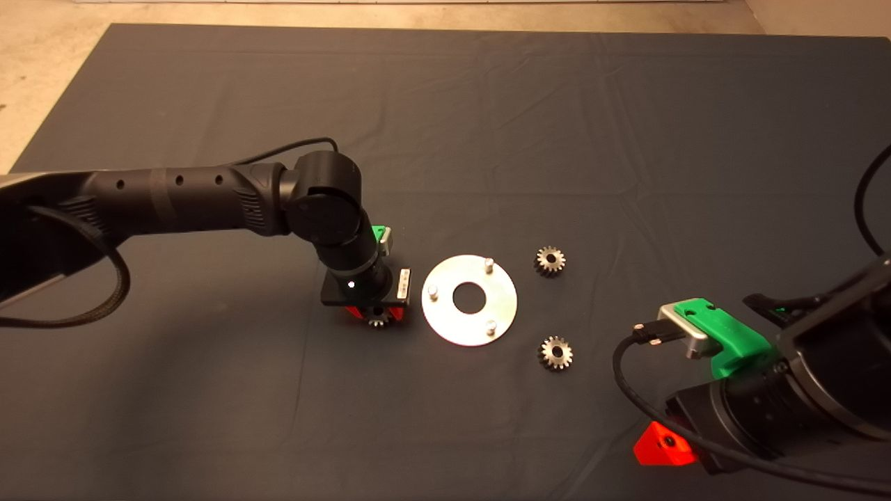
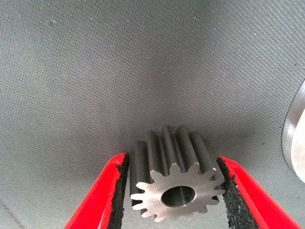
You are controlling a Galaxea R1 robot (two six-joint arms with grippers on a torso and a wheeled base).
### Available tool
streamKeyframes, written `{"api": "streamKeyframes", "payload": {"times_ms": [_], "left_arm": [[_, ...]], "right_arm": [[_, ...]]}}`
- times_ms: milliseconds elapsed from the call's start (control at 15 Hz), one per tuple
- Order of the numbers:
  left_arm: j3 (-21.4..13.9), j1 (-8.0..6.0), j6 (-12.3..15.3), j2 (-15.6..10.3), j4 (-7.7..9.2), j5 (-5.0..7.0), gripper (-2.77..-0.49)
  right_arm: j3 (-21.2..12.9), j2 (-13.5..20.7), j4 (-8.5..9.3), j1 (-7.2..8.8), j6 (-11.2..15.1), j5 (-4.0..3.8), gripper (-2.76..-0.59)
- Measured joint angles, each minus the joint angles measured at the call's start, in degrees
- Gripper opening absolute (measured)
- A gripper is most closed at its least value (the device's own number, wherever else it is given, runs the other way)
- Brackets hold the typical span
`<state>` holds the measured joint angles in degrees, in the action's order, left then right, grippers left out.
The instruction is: Install three planetary gears onto the carrier pins
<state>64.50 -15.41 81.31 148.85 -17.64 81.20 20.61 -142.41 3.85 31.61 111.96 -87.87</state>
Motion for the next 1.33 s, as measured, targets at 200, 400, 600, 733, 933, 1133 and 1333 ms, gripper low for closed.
{"api": "streamKeyframes", "payload": {"times_ms": [200, 400, 600, 733, 933, 1133, 1333], "left_arm": [[0.0, 0.00, 0.0, 0.0, 0.00, 0.13, -2.13], [0.0, 0.01, 0.0, 0.0, 0.01, 0.11, -2.16], [0.0, 0.00, 0.0, 0.0, 0.01, 0.11, -2.22], [0.0, 0.00, -0.1, 0.0, 0.01, 0.09, -2.26], [0.0, 0.00, -0.2, 0.0, 0.01, 0.11, -2.29], [-0.1, 0.00, -0.2, 0.1, 0.01, 0.38, -2.32], [-0.1, 0.00, -0.3, 0.1, 0.01, 0.39, -2.33]], "right_arm": [[0.0, 0.0, 0.00, 0.00, 0.0, 0.00, -0.61], [0.0, 0.0, 0.00, 0.00, 0.0, 0.00, -0.61], [0.0, 0.0, 0.00, 0.00, 0.0, 0.00, -0.61], [0.0, 0.0, 0.00, 0.00, 0.0, -0.02, -0.61], [0.0, 0.0, 0.00, 0.00, 0.0, 0.00, -0.61], [0.0, 0.0, 0.00, 0.00, 0.0, 0.00, -0.61], [0.0, 0.0, 0.00, 0.00, 0.0, 0.00, -0.61]]}}
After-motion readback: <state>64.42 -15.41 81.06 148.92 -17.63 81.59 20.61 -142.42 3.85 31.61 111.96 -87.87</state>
